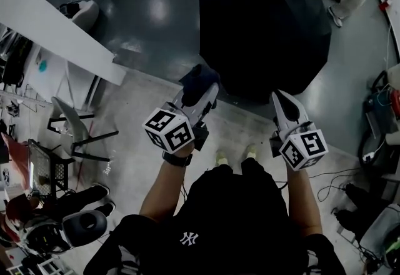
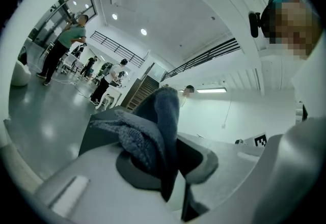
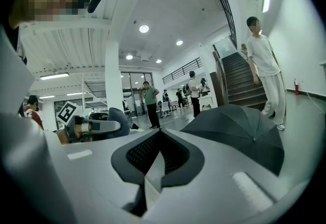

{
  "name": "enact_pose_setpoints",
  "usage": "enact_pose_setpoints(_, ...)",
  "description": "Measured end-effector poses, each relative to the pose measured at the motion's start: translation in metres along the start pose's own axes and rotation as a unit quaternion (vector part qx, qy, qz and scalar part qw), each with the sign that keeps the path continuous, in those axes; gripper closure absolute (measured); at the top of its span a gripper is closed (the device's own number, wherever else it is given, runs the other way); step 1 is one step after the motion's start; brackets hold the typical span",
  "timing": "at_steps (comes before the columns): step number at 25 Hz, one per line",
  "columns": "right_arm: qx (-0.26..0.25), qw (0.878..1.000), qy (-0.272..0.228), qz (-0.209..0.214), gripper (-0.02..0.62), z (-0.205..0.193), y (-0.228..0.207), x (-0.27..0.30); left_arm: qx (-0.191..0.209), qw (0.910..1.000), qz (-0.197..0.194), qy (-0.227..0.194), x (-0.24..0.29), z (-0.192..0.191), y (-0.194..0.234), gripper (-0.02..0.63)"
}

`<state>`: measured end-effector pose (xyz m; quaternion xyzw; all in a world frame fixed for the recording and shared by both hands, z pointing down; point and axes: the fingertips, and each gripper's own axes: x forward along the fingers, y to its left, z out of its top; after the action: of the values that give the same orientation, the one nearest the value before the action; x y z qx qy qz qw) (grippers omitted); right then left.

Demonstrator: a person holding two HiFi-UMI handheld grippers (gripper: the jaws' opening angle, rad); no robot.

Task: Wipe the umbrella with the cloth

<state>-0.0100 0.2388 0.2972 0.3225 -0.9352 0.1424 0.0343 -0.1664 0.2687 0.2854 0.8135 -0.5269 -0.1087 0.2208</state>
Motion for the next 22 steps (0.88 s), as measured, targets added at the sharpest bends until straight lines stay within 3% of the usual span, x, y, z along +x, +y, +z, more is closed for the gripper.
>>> enact_pose_setpoints(10,0.000,0.999,0.010,-0.030,0.534,-0.005,-0.027,0.020,0.019,0.9994,0.010,0.028,0.019,0.008,0.043,0.442)
enact_pose_setpoints(22,0.018,0.997,0.006,-0.074,0.522,-0.004,-0.155,0.100,0.027,0.9973,0.033,0.060,0.135,0.041,0.125,0.442)
